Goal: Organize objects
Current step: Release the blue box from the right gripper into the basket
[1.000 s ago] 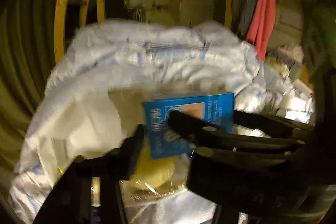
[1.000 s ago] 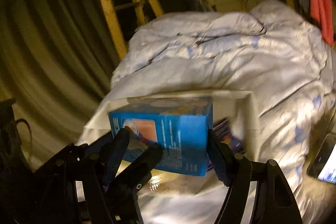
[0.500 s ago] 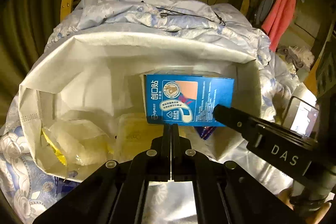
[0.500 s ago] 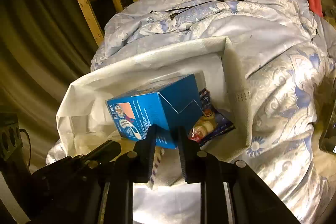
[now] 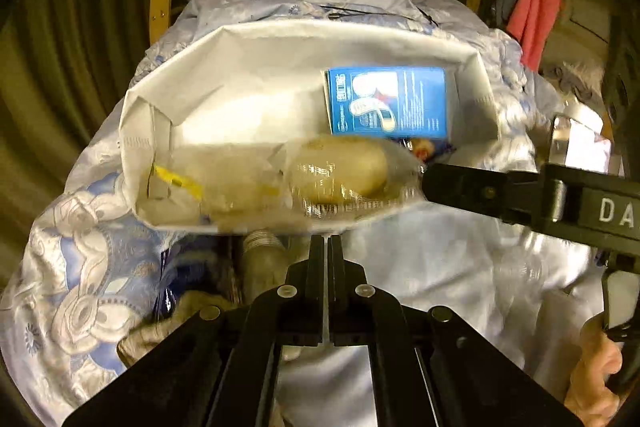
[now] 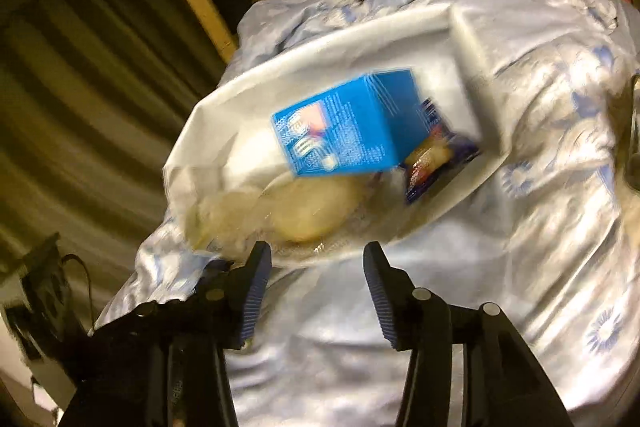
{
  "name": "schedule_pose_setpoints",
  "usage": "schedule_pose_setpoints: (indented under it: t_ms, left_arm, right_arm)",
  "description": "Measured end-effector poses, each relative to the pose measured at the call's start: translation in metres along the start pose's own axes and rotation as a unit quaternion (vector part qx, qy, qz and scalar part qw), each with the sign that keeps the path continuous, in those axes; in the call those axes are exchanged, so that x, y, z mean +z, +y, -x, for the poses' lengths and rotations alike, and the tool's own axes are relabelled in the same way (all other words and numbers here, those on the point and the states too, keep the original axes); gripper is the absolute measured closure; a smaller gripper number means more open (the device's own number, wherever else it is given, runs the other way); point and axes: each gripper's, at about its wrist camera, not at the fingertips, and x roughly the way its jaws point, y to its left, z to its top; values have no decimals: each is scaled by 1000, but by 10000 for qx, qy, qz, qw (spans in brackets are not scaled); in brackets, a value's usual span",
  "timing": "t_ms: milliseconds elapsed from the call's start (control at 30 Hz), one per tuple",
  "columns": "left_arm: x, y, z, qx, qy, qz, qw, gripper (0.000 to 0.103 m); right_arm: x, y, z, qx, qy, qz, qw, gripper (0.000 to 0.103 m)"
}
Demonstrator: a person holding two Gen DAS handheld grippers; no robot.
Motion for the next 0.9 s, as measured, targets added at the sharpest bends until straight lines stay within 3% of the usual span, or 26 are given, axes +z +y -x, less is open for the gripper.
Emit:
schedule_pose_setpoints:
  t_ms: [67, 133, 267, 400, 567, 767, 900]
  left_arm:
    - [1, -2, -1, -32, -53, -26, 10000, 101]
    - [1, -2, 0, -30, -146, -69, 9999, 99]
    - [-5, -4, -17, -75, 127, -136, 9998, 96]
    - [-8, -2, -25, -142, 255, -127, 9995, 95]
    - [-9, -1, -22, -178, 213, -80, 9996, 92]
    - [-6, 8, -8, -158, -159, 122, 9997, 90]
    - [-3, 12, 4, 16, -496, 241, 9985, 87]
  right_arm:
    - [-8, 9, -4, 48, 91, 97, 9999, 52]
    - [-15, 19, -13, -204, 177, 410, 9988, 51]
    - [-24, 22, -31, -721, 311, 655, 9948, 47]
    - [-24, 9, -44, -712, 562, 461, 9948, 47]
    - [-24, 8, -43, -716, 524, 407, 9952, 47]
    - [-22, 12, -23, -865, 175, 489, 9949, 47]
    - [-16, 3, -6, -1343, 52, 364, 9903, 47]
